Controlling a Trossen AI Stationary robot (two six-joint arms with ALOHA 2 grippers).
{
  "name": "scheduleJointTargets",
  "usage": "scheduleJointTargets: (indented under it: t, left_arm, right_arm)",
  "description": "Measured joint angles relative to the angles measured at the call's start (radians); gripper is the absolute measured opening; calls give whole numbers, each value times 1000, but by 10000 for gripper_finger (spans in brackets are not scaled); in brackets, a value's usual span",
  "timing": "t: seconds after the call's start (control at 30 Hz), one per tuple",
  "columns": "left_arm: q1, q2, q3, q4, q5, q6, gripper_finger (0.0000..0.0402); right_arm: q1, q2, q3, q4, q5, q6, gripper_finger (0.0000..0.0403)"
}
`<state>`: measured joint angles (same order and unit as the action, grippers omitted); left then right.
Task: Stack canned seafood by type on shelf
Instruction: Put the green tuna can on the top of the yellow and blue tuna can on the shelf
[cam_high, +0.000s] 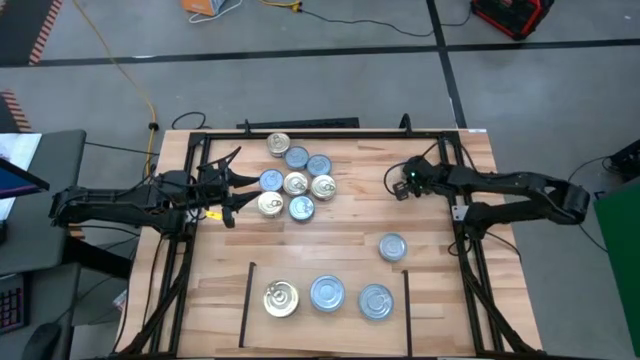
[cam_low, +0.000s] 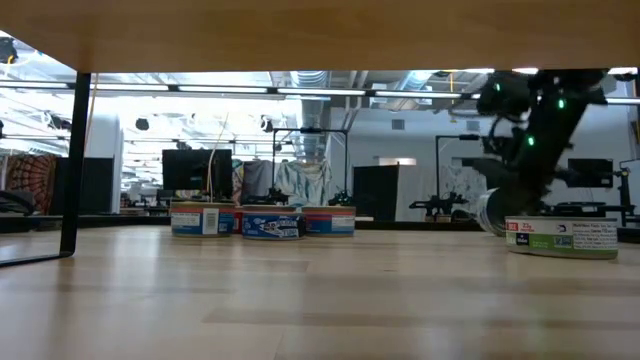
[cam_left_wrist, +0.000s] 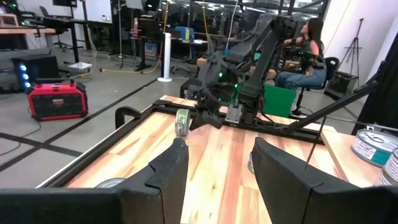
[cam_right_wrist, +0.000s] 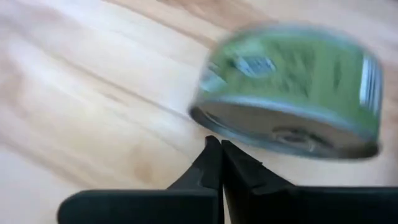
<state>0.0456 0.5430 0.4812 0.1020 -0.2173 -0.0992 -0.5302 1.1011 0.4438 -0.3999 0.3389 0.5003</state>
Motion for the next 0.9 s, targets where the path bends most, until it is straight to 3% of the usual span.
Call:
scheduleJointTargets:
  t: [0.27, 0.37, 0.53, 0.67, 0.77, 0.9]
  left_arm:
    - [0, 0, 0, 0, 1, 4, 168]
    - [0, 0, 0, 0, 7, 0, 168]
    - [0, 0, 0, 0, 16, -4, 168]
    - [0, 0, 0, 0, 19, -8, 168]
    - [0, 0, 0, 0, 19, -8, 168]
    - [0, 0, 0, -1, 20, -10, 168]
  right_arm:
    - [95, -37, 207, -234, 3, -362, 64]
    - [96, -27, 254, -263, 3, -460, 112]
    - [41, -9, 307, -281, -1, -611, 240]
    - [-44, 27, 333, -336, -110, -750, 322]
    - [-107, 73, 338, -331, -167, -803, 345]
    - [-169, 141, 338, -333, -180, -887, 346]
